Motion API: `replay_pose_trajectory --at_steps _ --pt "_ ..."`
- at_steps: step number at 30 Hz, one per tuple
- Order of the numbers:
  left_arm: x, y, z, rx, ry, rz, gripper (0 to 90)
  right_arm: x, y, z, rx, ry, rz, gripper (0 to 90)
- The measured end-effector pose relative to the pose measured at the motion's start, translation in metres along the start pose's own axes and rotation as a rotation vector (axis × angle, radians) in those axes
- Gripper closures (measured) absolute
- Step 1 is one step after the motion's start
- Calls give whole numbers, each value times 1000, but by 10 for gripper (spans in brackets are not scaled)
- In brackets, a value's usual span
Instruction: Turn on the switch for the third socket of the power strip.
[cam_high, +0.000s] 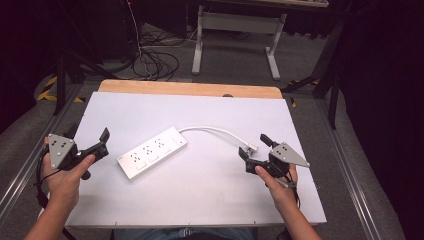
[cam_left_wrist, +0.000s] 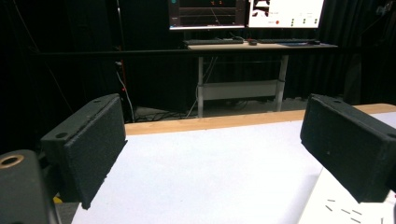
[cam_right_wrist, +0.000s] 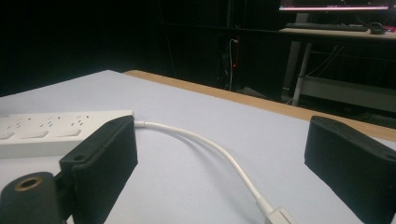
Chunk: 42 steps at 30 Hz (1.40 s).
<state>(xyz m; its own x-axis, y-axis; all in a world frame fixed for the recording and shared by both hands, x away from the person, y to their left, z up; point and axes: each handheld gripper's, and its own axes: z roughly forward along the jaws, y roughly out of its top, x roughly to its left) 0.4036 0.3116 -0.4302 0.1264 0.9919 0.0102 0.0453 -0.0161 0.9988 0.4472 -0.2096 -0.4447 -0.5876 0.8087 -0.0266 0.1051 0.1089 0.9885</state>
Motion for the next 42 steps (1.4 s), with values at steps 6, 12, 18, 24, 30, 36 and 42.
replay_pose_trajectory --at_steps 6,12,18,24,30,36,42 --pt "0 0 0 0 8 0 86 0 0 0 3 -1 -3 99" --pt "0 1 0 -5 10 5 155 0 0 0 3 1 -6 102" --pt "1 3 -2 -8 17 -4 296 0 0 0 3 2 -1 103" --pt "3 4 -3 -10 30 2 419 0 0 0 4 3 2 103" --pt "2 4 -3 -16 37 5 465 0 0 0 2 4 0 105" --pt "4 4 -3 -12 29 7 535 0 0 1 7 9 -3 105" --pt "4 4 -3 -11 30 11 594 0 0 0 9 10 7 107"
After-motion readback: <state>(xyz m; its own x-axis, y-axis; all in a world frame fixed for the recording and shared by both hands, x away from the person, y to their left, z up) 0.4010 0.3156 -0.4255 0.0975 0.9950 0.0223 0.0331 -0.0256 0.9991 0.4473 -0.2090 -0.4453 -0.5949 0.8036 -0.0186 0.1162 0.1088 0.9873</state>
